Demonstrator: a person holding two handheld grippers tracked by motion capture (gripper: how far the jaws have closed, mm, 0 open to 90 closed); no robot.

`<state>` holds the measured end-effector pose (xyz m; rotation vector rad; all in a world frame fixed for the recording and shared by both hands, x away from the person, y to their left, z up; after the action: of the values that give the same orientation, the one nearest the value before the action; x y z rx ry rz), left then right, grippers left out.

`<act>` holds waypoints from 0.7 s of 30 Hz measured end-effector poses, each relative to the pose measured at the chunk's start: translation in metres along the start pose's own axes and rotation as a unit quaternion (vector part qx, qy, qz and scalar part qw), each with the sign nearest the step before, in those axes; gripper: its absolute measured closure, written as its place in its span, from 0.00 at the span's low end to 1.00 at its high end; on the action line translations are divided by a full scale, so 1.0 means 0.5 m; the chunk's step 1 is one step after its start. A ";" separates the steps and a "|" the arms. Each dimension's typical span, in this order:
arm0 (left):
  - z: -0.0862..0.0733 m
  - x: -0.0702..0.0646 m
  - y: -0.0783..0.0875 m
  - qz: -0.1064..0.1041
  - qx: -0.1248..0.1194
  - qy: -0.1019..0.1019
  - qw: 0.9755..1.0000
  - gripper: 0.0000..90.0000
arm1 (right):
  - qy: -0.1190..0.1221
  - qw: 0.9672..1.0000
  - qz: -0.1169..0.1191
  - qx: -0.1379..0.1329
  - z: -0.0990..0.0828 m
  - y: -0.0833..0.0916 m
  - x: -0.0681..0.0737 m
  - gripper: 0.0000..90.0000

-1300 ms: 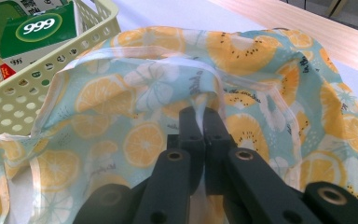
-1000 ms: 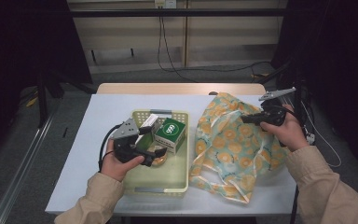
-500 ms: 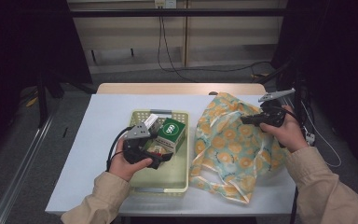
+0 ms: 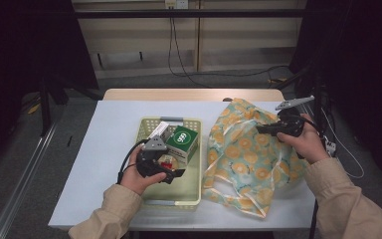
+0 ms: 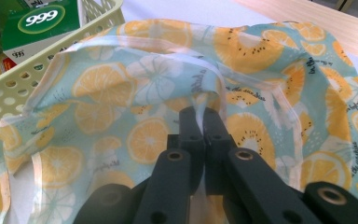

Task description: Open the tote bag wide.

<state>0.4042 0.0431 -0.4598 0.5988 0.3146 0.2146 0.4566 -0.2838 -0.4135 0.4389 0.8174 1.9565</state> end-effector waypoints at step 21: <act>0.002 0.003 -0.009 0.034 0.016 0.011 0.999 0.04 | 0.002 1.000 0.001 -0.003 0.000 0.002 0.003 0.99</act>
<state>0.4066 0.0394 -0.4622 0.6397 0.3208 0.2815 0.4554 -0.2827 -0.4128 0.4331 0.8139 1.9610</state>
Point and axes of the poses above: each handheld gripper's, and its own axes: y roughly backward along the jaws, z roughly out of its top, x roughly to its left, the point moved 8 cm from there along -y, roughly forward along the jaws, and after that the axes turned 13 degrees about -z, right-handed, at the moved point
